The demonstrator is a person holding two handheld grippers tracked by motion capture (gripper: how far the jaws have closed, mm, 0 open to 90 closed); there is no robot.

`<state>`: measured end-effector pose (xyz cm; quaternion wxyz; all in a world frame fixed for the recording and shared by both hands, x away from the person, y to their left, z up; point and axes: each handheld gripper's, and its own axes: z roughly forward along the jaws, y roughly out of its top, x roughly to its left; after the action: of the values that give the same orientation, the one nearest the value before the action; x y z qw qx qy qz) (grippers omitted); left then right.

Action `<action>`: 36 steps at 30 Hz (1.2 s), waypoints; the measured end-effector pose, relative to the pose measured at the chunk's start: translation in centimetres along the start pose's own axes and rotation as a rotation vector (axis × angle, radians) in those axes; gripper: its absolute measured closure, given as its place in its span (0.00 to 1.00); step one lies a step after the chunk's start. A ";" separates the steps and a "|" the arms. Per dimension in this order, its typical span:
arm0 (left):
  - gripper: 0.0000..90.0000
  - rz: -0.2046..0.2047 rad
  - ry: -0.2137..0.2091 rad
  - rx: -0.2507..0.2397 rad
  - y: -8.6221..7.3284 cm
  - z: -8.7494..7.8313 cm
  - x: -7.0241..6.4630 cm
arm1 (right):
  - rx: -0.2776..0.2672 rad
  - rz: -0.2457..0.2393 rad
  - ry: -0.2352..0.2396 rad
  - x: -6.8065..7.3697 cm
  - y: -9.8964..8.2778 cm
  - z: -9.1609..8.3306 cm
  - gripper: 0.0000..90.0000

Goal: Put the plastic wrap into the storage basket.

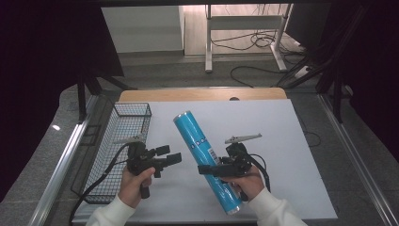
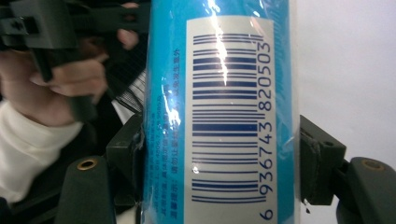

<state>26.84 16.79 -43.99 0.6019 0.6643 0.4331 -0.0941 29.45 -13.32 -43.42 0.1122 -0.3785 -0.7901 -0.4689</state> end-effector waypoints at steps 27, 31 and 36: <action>0.25 -0.038 -0.117 0.051 0.9 4.9 -0.3 | -0.078 -0.049 0.029 1.5 0.1 1.5 0.36; 0.25 -0.056 -0.124 0.054 0.9 5.0 -0.1 | -0.078 -0.056 0.021 1.6 0.1 1.6 0.36; 0.26 -0.075 -0.136 0.066 0.7 5.3 0.0 | -0.072 -0.072 0.013 1.7 0.2 1.9 0.36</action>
<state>29.45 12.22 -44.88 0.6039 0.6590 0.4125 -0.1759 28.71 -10.86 -43.40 0.0867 -0.3505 -0.7850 -0.5033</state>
